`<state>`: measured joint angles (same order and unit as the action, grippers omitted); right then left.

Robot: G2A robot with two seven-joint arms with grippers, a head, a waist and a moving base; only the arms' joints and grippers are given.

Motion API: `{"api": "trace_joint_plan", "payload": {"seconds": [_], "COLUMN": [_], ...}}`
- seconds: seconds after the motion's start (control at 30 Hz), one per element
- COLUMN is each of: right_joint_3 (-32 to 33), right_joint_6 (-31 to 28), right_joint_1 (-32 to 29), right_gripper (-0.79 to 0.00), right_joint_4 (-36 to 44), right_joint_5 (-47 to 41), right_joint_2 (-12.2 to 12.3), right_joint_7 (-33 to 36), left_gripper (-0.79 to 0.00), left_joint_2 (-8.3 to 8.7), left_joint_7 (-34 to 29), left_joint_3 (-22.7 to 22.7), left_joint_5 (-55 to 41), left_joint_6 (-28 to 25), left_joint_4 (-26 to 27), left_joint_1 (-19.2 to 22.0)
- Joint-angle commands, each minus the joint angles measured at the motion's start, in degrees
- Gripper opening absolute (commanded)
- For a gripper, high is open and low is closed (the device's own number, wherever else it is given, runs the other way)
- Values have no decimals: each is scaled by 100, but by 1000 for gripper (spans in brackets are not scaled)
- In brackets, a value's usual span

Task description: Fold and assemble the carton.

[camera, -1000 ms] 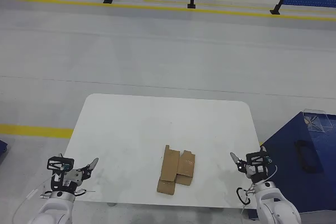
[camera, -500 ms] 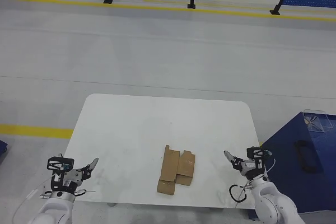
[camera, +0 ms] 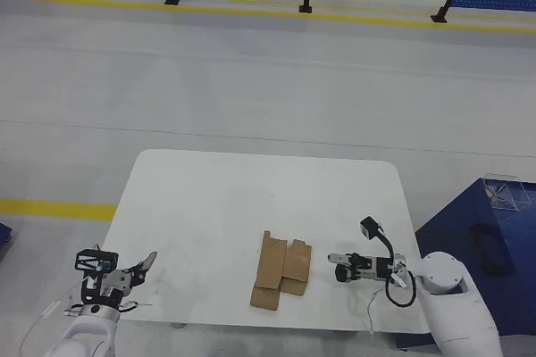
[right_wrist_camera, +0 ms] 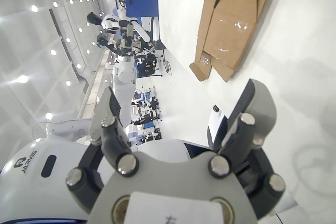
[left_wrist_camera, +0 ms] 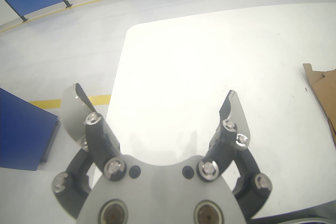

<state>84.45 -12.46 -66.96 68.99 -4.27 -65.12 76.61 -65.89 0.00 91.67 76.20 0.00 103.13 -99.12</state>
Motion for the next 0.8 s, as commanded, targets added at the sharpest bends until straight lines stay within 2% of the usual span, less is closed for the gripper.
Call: {"api": "trace_joint_plan", "payload": {"seconds": [0.0, 0.03, 0.07, 0.2, 0.3, 0.33, 0.37, 0.47, 0.5, 0.6, 0.63, 0.77], "right_joint_3": [-246, -350, -441, -784, -1004, -1052, -1105, -1325, -1403, -1646, -1721, -1951], "right_joint_6": [-68, -102, -141, -171, -202, -233, -270, -324, -324, -358, -354, -487], "right_joint_1": [156, 191, 224, 323, 373, 385, 400, 492, 555, 727, 784, 965], "right_gripper": [-126, -191, -200, -151, -262, -286, -259, -382, -391, -332, -265, -268], "right_joint_4": [-249, -326, -390, -668, -785, -817, -850, -1036, -1132, -1390, -1487, -1777], "right_joint_5": [160, 216, 269, 524, 660, 687, 778, 833, 829, 891, 915, 906], "right_joint_2": [-27, -42, -54, -112, -153, -162, -169, -224, -247, -317, -340, -427], "right_joint_7": [-165, -243, -329, -815, -1123, -1216, -1357, -1607, -1651, -1841, -1907, -2161], "left_gripper": [0, 0, 0, 0, 0, 0, 0, 0, 0, 0, 0, 0], "left_joint_2": [0, 0, 0, 0, 0, 0, 0, 0, 0, 0, 0, 0], "left_joint_7": [0, 0, 0, 0, 0, 0, 0, 0, 0, 0, 0, 0], "left_joint_3": [0, 0, 0, 0, 0, 0, 0, 0, 0, 0, 0, 0], "left_joint_5": [0, 0, 0, 0, 0, 0, 0, 0, 0, 0, 0, 0], "left_joint_6": [0, 0, 0, 0, 0, 0, 0, 0, 0, 0, 0, 0], "left_joint_4": [0, 0, 0, 0, 0, 0, 0, 0, 0, 0, 0, 0], "left_joint_1": [0, 0, 0, 0, 0, 0, 0, 0, 0, 0, 0, 0]}}
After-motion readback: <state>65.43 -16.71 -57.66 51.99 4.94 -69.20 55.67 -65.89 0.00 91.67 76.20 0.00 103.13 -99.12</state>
